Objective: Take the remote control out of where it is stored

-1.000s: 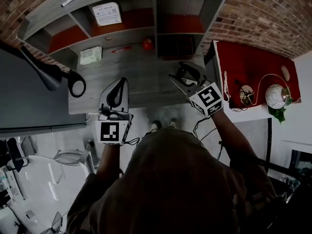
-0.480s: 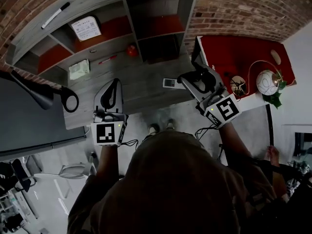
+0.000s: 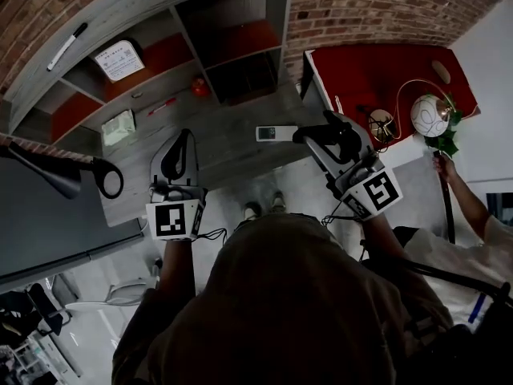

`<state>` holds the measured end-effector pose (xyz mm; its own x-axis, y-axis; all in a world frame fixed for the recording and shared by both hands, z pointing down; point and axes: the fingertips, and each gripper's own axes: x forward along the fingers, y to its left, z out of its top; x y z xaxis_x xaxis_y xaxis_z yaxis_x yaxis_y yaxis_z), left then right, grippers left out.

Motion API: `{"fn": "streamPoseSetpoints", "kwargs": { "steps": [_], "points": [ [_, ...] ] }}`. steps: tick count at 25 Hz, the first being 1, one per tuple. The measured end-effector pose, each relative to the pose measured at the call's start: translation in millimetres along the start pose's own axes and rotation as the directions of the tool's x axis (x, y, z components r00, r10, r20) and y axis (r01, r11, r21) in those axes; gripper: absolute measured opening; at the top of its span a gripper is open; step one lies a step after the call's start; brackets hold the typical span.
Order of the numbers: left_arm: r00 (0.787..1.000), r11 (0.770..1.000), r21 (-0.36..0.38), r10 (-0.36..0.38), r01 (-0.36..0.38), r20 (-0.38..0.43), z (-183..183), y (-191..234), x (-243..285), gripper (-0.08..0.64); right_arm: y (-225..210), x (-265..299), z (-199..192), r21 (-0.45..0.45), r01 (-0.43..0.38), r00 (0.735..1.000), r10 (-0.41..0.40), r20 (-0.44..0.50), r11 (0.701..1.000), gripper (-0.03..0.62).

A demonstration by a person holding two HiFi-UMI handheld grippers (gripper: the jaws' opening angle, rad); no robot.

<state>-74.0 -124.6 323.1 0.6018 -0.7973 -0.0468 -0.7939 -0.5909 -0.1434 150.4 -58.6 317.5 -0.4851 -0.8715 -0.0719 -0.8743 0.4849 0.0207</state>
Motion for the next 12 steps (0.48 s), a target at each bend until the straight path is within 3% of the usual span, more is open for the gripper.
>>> {"fn": "streamPoseSetpoints", "kwargs": {
  "steps": [12],
  "points": [
    [1.000, 1.000, 0.001, -0.003, 0.003, -0.006, -1.4, 4.4, 0.2, 0.011, -4.0, 0.3, -4.5, -0.010, 0.014, 1.000, -0.014, -0.005, 1.000, 0.247]
  ]
}}
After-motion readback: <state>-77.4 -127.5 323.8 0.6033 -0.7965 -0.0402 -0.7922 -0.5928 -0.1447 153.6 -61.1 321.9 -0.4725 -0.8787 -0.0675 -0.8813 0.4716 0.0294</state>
